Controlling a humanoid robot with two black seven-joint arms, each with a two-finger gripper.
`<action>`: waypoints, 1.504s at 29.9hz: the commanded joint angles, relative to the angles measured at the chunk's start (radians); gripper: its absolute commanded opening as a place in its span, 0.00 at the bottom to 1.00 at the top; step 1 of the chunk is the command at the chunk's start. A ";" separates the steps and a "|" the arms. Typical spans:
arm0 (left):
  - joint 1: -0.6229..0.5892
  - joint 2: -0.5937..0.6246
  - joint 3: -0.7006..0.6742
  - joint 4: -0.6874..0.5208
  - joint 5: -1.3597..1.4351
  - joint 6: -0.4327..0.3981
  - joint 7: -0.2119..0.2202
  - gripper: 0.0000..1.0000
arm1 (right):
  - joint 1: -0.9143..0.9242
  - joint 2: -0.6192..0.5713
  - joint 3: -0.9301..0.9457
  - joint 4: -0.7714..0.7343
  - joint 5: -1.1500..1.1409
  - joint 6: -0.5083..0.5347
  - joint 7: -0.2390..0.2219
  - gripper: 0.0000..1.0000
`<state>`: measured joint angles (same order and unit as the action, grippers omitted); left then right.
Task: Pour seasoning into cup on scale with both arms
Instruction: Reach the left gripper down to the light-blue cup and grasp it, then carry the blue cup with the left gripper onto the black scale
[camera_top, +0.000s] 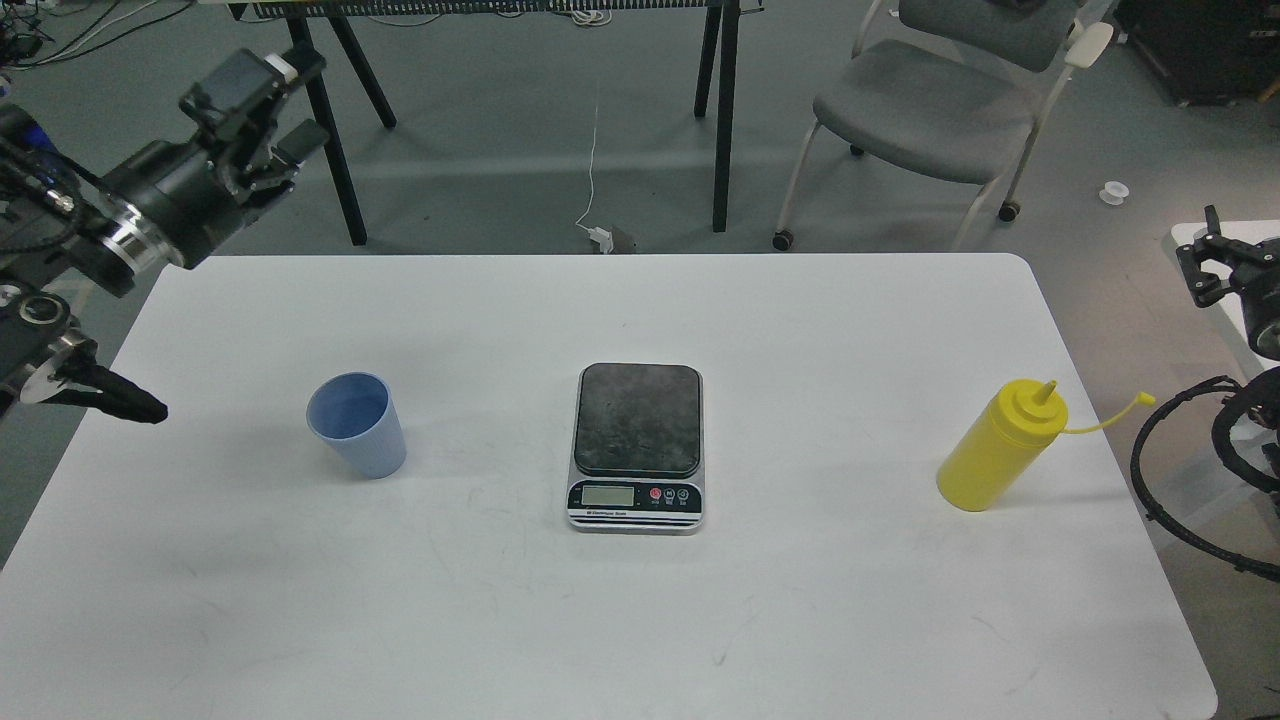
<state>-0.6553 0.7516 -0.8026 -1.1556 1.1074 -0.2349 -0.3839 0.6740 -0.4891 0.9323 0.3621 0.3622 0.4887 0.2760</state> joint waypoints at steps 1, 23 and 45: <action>0.000 -0.001 0.019 0.000 0.322 0.026 -0.010 0.95 | -0.030 -0.020 0.025 0.046 0.000 0.000 0.002 0.99; -0.001 0.052 0.467 0.195 0.901 0.221 -0.010 0.61 | -0.065 -0.045 0.049 0.109 0.000 0.000 0.005 0.99; -0.038 0.006 0.479 0.217 0.804 0.178 -0.049 0.00 | -0.074 -0.046 0.056 0.104 0.000 0.000 0.006 0.99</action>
<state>-0.6666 0.7706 -0.3206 -0.9290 1.9378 -0.0275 -0.4322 0.6022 -0.5342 0.9880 0.4671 0.3620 0.4887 0.2824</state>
